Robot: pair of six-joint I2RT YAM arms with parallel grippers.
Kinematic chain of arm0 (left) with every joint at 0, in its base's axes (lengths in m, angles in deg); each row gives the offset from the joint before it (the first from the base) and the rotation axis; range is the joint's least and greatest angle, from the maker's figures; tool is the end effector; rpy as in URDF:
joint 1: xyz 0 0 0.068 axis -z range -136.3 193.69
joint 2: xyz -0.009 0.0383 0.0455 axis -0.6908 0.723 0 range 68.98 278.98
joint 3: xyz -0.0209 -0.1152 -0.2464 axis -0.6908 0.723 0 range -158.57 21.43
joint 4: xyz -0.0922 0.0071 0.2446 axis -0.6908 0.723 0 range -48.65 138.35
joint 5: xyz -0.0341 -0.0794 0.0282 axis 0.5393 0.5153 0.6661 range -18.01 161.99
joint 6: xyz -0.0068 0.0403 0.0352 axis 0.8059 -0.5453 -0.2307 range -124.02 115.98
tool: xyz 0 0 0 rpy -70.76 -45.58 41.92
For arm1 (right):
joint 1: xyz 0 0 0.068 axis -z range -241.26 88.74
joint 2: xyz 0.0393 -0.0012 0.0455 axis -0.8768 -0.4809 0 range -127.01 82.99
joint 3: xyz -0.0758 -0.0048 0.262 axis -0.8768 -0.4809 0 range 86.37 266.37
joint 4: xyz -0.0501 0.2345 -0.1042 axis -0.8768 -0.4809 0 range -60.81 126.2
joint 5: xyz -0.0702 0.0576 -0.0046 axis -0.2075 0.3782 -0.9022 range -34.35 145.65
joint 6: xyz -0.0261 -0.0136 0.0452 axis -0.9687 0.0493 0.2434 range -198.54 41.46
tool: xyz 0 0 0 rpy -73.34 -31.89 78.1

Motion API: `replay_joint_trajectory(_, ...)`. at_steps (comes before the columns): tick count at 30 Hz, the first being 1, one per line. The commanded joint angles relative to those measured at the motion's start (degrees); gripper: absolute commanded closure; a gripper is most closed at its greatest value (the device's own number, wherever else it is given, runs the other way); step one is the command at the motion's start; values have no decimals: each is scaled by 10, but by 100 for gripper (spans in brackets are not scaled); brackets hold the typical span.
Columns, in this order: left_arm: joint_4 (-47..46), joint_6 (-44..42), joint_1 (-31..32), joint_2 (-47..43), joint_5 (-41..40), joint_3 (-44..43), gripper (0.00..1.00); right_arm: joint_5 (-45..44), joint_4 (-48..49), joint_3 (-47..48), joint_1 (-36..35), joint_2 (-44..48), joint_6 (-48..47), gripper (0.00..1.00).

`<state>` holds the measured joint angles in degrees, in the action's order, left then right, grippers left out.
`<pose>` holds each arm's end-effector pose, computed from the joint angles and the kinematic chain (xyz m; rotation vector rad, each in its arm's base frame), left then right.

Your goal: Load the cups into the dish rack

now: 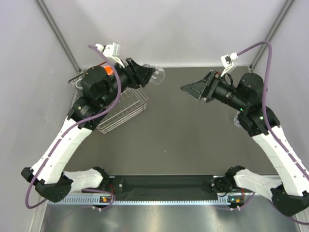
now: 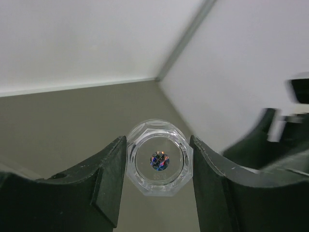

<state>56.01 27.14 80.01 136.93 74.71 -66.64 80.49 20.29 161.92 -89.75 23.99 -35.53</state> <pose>0.1919 -0.1431 0.5092 0.1105 1.5514 -0.9808 0.1757 0.1125 0.4682 -0.1588 1.7125 1.2921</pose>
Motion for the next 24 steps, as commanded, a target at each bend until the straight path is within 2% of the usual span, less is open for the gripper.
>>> replay_joint_trajectory(1, 97, -143, 0, 17, -123, 2, 100, -81, -137, 25, -5, 37, -76, 32)
replay_joint_trajectory(4, 97, -188, -8, 28, -184, 41, 100, -119, -185, 28, -2, 56, -82, 32)
replay_joint_trajectory(8, 68, -194, -49, 47, -223, 111, 100, -157, -236, 47, 1, 76, -91, 31)
replay_joint_trajectory(10, 48, -169, -90, 56, -208, 145, 100, -174, -263, 54, 2, 86, -93, 31)
replay_joint_trajectory(14, 6, -135, -133, 66, -172, 206, 100, -201, -290, 46, 2, 110, -88, 31)
replay_joint_trajectory(24, -24, -131, -135, 112, -199, 236, 100, -238, -319, 50, 2, 135, -92, 30)
